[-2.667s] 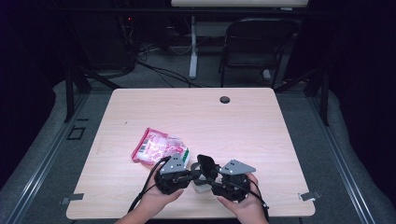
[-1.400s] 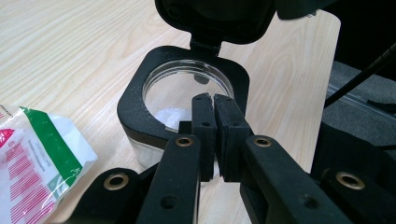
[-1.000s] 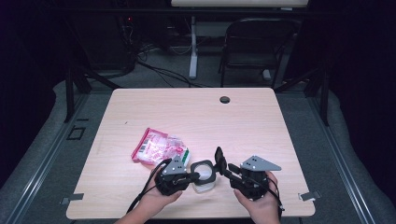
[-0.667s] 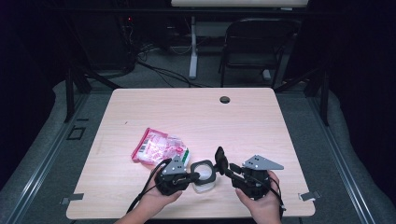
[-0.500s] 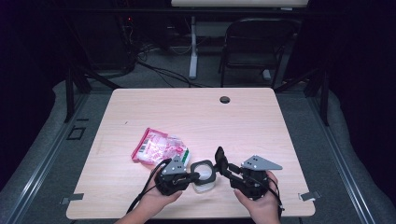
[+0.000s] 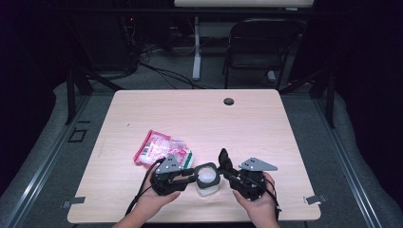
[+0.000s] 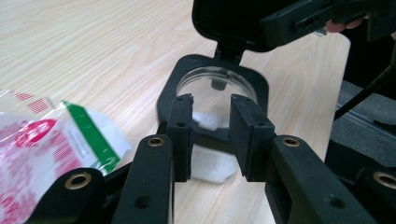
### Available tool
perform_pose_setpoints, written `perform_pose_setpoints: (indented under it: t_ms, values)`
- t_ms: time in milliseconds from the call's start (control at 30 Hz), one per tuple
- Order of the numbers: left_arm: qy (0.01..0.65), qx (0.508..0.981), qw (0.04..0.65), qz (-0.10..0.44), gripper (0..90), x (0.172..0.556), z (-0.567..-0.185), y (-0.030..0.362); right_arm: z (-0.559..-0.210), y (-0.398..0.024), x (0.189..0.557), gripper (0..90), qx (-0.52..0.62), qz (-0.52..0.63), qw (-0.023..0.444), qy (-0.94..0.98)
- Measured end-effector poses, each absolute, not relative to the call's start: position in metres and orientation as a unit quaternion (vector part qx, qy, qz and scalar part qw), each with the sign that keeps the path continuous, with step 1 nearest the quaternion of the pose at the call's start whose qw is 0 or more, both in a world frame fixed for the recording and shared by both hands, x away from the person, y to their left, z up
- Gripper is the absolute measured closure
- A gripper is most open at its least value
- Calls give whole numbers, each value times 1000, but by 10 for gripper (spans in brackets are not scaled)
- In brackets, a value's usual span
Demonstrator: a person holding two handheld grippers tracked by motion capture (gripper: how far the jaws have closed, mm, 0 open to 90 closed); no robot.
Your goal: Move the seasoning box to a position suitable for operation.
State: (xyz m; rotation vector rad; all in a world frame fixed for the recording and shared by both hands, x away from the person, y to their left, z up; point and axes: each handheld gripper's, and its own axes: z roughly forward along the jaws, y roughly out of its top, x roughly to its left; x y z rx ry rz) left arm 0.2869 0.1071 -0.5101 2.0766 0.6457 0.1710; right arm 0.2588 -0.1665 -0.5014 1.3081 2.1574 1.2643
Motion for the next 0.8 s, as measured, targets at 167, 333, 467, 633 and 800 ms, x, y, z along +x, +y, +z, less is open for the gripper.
perform_pose_setpoints:
  t_ms: [167, 333, 467, 633, 800]
  values:
    - [269, 844, 457, 79, 695, 286, -510, 112, -500, -166, 262, 798, 456, 439, 160, 758]
    - [279, 838, 461, 84, 691, 285, -509, 121, -500, -171, 269, 811, 452, 446, 147, 758]
    - [291, 835, 457, 91, 690, 285, -509, 130, -500, -182, 281, 845, 452, 457, 123, 756]
    - [304, 830, 457, 98, 689, 285, -508, 139, -500, -191, 290, 851, 451, 460, 108, 757]
    - [312, 826, 458, 103, 689, 285, -508, 144, -499, -193, 294, 851, 433, 460, 96, 769]
